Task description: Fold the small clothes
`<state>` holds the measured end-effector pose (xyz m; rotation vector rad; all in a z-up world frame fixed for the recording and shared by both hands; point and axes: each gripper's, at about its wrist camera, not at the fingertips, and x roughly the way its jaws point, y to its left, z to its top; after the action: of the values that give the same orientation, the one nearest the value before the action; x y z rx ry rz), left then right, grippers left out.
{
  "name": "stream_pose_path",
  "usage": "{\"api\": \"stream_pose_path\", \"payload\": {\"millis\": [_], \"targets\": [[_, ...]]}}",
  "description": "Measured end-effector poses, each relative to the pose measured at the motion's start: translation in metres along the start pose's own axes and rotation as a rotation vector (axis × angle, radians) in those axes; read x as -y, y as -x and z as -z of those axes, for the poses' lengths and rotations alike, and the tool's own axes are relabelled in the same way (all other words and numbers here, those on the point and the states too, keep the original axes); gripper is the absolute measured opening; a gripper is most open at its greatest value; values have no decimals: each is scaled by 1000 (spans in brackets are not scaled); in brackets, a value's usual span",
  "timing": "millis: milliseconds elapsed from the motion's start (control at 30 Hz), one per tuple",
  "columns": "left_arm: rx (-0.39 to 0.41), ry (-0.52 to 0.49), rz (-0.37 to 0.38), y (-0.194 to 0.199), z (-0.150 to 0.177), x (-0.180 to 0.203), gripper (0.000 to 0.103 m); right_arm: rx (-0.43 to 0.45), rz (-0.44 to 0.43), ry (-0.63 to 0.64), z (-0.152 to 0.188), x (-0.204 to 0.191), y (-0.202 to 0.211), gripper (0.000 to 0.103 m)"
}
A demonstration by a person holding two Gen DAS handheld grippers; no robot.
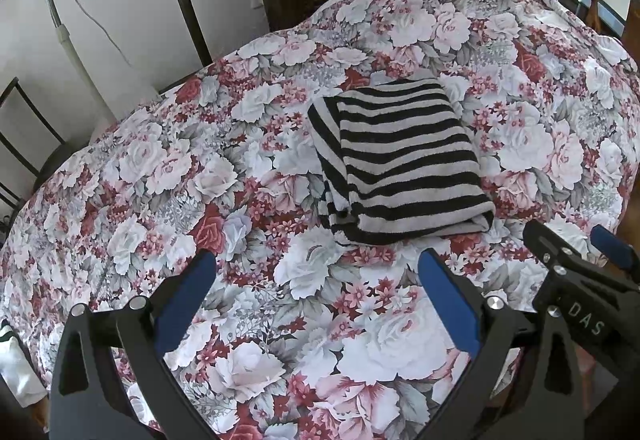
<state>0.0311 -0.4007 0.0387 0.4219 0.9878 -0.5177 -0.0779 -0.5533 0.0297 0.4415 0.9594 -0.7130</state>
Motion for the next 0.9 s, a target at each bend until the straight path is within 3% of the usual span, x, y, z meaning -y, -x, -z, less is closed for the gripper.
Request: {"api": "stream_pose_path", "payload": {"millis": [900], "targets": [[2,-9,-8,1,-1,2,98,1,-1,4,0,0,0,99]]}}
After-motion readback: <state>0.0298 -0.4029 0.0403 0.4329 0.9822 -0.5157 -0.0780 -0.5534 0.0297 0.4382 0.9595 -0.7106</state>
